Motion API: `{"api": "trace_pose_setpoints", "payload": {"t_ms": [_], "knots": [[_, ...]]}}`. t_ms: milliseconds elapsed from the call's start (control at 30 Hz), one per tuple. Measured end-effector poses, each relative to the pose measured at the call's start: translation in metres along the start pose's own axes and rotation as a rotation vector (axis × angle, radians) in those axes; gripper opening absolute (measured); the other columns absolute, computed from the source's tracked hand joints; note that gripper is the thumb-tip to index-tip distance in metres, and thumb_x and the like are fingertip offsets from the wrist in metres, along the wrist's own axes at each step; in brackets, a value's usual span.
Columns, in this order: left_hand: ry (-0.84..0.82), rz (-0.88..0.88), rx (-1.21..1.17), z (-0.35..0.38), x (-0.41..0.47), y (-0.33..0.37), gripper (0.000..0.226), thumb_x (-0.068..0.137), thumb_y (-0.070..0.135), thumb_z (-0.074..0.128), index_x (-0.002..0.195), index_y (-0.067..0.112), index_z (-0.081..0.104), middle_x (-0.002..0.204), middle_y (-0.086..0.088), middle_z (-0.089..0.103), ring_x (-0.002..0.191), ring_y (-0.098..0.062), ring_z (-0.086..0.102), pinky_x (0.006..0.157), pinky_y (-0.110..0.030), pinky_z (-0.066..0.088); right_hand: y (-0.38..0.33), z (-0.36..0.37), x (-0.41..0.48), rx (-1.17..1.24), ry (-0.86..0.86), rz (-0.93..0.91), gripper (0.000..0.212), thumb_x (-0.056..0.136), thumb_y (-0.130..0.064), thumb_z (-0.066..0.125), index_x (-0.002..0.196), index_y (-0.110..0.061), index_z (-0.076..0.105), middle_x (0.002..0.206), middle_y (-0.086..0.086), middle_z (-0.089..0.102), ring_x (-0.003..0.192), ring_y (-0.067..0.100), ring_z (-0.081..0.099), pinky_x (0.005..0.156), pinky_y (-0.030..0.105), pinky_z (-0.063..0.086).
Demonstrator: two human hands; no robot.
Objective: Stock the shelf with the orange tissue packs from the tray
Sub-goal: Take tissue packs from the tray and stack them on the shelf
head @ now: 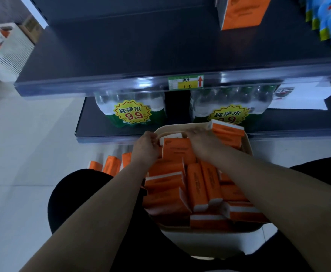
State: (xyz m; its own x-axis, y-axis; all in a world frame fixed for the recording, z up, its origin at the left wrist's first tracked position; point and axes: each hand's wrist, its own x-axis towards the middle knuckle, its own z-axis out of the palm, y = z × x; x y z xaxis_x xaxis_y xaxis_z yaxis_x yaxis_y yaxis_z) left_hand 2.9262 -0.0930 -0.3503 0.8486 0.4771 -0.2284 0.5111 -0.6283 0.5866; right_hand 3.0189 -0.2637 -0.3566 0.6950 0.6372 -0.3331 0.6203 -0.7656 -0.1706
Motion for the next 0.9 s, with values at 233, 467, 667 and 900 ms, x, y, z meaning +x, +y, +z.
{"api": "trace_pose_setpoints", "payload": {"t_ms": [233, 467, 667, 900], "knots": [[0.005, -0.044, -0.020, -0.003, 0.002, -0.005, 0.031, 0.090, 0.009, 0.052, 0.121, 0.011, 0.056, 0.116, -0.008, 0.064, 0.105, -0.024, 0.060, 0.089, -0.038, 0.051, -0.004, 0.007, -0.001, -0.094, 0.007, 0.020, 0.050, 0.094, -0.035, 0.044, 0.142, -0.020, 0.036, 0.140, 0.005, 0.047, 0.133, 0.024, 0.029, 0.104, 0.044, 0.020], [-0.090, -0.072, 0.032, -0.006, -0.002, -0.009, 0.030, 0.088, 0.008, 0.052, 0.117, 0.013, 0.058, 0.111, -0.008, 0.064, 0.104, -0.026, 0.059, 0.086, -0.035, 0.051, 0.007, 0.004, -0.028, -0.025, 0.036, 0.020, 0.039, 0.086, -0.045, 0.055, 0.119, -0.025, 0.050, 0.123, -0.001, 0.054, 0.125, 0.021, 0.040, 0.111, 0.050, 0.013], [-0.316, -0.039, 0.077, -0.008, -0.008, -0.007, 0.036, 0.087, 0.006, 0.056, 0.122, 0.015, 0.058, 0.113, -0.005, 0.064, 0.108, -0.024, 0.058, 0.088, -0.033, 0.048, 0.009, -0.021, -0.048, 0.331, 0.303, 0.009, 0.035, 0.091, -0.035, 0.053, 0.120, -0.018, 0.041, 0.091, -0.003, 0.061, 0.077, 0.018, 0.060, 0.078, 0.037, 0.048], [-0.383, 0.039, 0.473, -0.002, -0.012, -0.005, 0.037, 0.091, 0.004, 0.044, 0.127, 0.007, 0.051, 0.127, -0.017, 0.056, 0.118, -0.031, 0.053, 0.096, -0.036, 0.041, 0.022, -0.037, -0.066, 0.356, 0.517, -0.031, 0.038, 0.089, -0.023, 0.059, 0.123, -0.015, 0.046, 0.119, 0.005, 0.054, 0.094, 0.020, 0.058, 0.069, 0.025, 0.039]]}}
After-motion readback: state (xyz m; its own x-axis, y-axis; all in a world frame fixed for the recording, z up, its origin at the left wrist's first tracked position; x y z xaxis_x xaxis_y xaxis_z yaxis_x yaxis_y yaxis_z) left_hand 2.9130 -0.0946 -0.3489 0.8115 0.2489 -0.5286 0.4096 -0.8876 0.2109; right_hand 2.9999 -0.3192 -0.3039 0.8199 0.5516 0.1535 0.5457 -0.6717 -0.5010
